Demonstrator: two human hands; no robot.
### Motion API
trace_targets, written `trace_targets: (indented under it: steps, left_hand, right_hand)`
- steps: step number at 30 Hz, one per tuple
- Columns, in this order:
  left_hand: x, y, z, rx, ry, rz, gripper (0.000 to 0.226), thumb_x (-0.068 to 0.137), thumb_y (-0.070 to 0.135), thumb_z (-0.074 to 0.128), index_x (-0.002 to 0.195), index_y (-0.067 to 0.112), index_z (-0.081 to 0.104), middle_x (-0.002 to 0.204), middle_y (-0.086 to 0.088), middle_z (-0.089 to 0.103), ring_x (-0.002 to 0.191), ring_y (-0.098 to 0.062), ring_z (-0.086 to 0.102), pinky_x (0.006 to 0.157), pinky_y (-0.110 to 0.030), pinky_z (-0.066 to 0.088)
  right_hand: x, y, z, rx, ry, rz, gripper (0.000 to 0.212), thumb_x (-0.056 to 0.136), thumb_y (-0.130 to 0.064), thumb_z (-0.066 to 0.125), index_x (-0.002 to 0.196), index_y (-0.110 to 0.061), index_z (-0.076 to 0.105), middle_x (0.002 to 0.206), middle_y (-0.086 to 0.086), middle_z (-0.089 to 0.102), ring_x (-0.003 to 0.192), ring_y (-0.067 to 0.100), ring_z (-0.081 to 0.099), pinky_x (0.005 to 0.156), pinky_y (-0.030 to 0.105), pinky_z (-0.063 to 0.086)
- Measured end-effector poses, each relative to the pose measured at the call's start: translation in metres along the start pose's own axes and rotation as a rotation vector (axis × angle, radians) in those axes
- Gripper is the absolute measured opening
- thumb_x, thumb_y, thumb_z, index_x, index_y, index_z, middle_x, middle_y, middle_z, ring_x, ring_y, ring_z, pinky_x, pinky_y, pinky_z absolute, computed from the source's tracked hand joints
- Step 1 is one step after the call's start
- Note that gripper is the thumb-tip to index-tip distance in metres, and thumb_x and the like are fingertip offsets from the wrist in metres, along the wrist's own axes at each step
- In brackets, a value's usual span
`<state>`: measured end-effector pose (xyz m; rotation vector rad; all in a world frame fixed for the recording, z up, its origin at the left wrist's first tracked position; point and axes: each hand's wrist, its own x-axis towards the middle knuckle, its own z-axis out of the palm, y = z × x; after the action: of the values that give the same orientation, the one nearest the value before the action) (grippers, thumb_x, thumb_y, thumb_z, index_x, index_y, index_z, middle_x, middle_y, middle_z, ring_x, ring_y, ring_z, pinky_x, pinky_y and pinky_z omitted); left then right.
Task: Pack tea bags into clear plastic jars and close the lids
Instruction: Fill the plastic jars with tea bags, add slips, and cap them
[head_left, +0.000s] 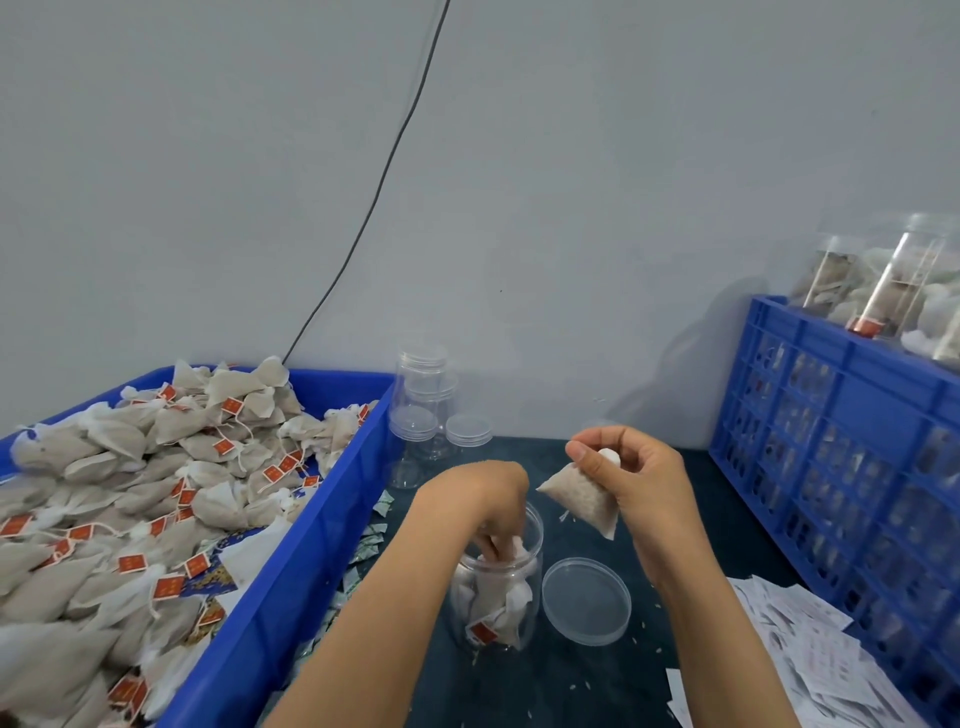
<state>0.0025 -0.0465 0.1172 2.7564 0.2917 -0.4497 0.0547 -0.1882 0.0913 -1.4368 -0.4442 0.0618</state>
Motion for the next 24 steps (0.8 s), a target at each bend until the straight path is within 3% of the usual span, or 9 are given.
trace_targets:
  steps: [2, 6, 9, 11, 14, 18, 21, 24]
  left_hand:
    - [0.002, 0.002, 0.0, 0.092, -0.055, 0.045, 0.025, 0.086, 0.001, 0.06, 0.108, 0.009, 0.07, 0.096, -0.008, 0.069, 0.088, -0.024, 0.067, 0.066, -0.026, 0.045]
    - [0.0, -0.001, 0.002, 0.157, -0.094, 0.121, 0.025, 0.088, -0.001, 0.053, 0.107, 0.007, 0.068, 0.089, -0.006, 0.056, 0.08, -0.02, 0.049, 0.071, -0.03, 0.041]
    - [-0.009, -0.011, -0.004, -0.033, -0.086, 0.156, 0.03, 0.09, -0.004, 0.052, 0.114, 0.006, 0.068, 0.103, -0.009, 0.068, 0.089, -0.02, 0.062, 0.083, -0.027, 0.051]
    - [-0.018, -0.018, -0.009, -0.266, 0.056, 0.148, 0.034, 0.091, -0.006, 0.051, 0.118, 0.007, 0.066, 0.11, -0.006, 0.071, 0.098, -0.016, 0.068, 0.092, -0.029, 0.054]
    - [-0.031, -0.027, -0.011, -0.485, 0.387, 0.139, 0.039, 0.092, -0.003, 0.047, 0.125, 0.017, 0.053, 0.111, 0.003, 0.068, 0.099, -0.012, 0.066, 0.092, -0.032, 0.053]
    - [-0.039, -0.027, 0.004, -0.507, 0.435, 0.277, 0.072, 0.083, 0.018, 0.071, 0.141, 0.029, 0.03, 0.119, 0.013, 0.058, 0.113, -0.009, 0.057, 0.101, -0.036, 0.047]
    - [-0.034, -0.026, 0.014, -0.458, 0.602, 0.2, 0.092, 0.08, 0.019, 0.073, 0.149, 0.029, 0.012, 0.1, 0.008, 0.066, 0.093, -0.013, 0.065, 0.09, -0.035, 0.053]
    - [-0.029, -0.029, 0.023, -0.375, 0.699, 0.131, 0.084, 0.084, 0.016, 0.063, 0.149, 0.027, 0.011, 0.09, -0.003, 0.068, 0.081, -0.018, 0.064, 0.08, -0.032, 0.054]
  right_hand:
    - [0.0, -0.001, 0.0, 0.008, 0.004, -0.007, 0.006, 0.078, -0.015, 0.076, 0.078, -0.014, 0.07, 0.075, 0.002, 0.068, 0.067, 0.009, 0.062, 0.052, 0.016, 0.047]
    - [0.001, 0.001, -0.001, -0.012, 0.009, 0.001, 0.006, 0.077, -0.014, 0.077, 0.077, -0.014, 0.071, 0.074, 0.001, 0.069, 0.065, 0.007, 0.061, 0.052, 0.014, 0.046]
    - [0.0, 0.001, 0.002, -0.032, -0.02, 0.004, 0.008, 0.076, -0.012, 0.078, 0.08, -0.013, 0.071, 0.075, 0.001, 0.07, 0.068, 0.008, 0.061, 0.055, 0.014, 0.047]
    - [-0.001, 0.0, 0.005, -0.035, -0.039, -0.02, 0.012, 0.075, -0.009, 0.079, 0.081, -0.013, 0.07, 0.073, -0.003, 0.069, 0.068, 0.008, 0.062, 0.056, 0.015, 0.048]
    - [-0.006, -0.002, 0.014, -0.034, -0.05, -0.073, 0.018, 0.072, -0.003, 0.08, 0.083, -0.014, 0.07, 0.074, -0.004, 0.07, 0.072, 0.012, 0.065, 0.063, 0.026, 0.056]
    - [-0.015, 0.001, 0.039, -0.003, -0.097, -0.121, 0.02, 0.073, 0.004, 0.077, 0.083, -0.011, 0.069, 0.078, 0.001, 0.072, 0.077, 0.022, 0.069, 0.069, 0.033, 0.059]
    - [-0.021, 0.009, 0.055, 0.043, -0.118, -0.13, 0.019, 0.075, 0.004, 0.075, 0.083, -0.011, 0.068, 0.077, 0.001, 0.071, 0.073, 0.018, 0.067, 0.065, 0.027, 0.055]
    - [-0.022, 0.013, 0.059, -0.003, -0.137, -0.152, 0.016, 0.079, -0.004, 0.075, 0.085, -0.017, 0.068, 0.083, -0.001, 0.071, 0.075, 0.016, 0.068, 0.059, 0.02, 0.052]
